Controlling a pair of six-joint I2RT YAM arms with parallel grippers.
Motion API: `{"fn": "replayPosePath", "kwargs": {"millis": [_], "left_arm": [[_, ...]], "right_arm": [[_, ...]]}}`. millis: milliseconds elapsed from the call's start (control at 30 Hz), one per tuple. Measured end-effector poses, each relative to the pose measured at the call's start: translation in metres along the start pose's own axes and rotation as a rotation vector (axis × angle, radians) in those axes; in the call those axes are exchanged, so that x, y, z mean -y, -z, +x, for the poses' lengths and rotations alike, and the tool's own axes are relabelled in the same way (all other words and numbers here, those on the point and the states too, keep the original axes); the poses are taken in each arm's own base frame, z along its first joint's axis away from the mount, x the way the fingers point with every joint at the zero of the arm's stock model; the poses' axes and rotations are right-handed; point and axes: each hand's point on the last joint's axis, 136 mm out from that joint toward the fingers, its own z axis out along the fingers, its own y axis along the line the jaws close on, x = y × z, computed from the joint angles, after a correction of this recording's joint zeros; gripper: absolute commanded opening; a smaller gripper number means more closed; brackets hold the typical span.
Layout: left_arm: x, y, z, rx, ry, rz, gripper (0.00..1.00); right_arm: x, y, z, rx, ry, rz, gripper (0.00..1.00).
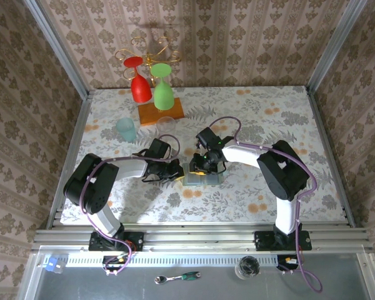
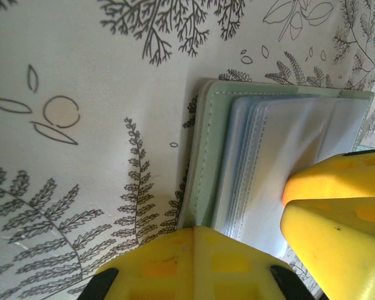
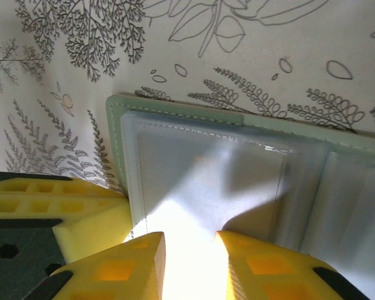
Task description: Take the credit cards out of the card holder
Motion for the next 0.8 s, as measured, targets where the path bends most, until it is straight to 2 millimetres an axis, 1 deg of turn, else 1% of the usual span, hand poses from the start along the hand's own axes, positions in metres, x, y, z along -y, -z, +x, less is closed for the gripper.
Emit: {"fn": "replayPosePath", "kwargs": {"millis": [333, 633, 800], "left_arm": [[0.0, 0.0, 0.0, -0.003, 0.001, 0.002, 0.03], [0.0, 0.0, 0.0, -0.003, 0.001, 0.002, 0.03], [0.0, -0.001, 0.0, -0.004, 0.002, 0.003, 0.03]], "right_arm": [[0.012, 0.006, 0.0, 0.017, -0.007, 0.065, 0.29], [0.022, 0.012, 0.003, 0.026, -0.019, 0.097, 0.29], [0.025, 0.012, 0.003, 0.024, -0.024, 0.101, 0.29]]}}
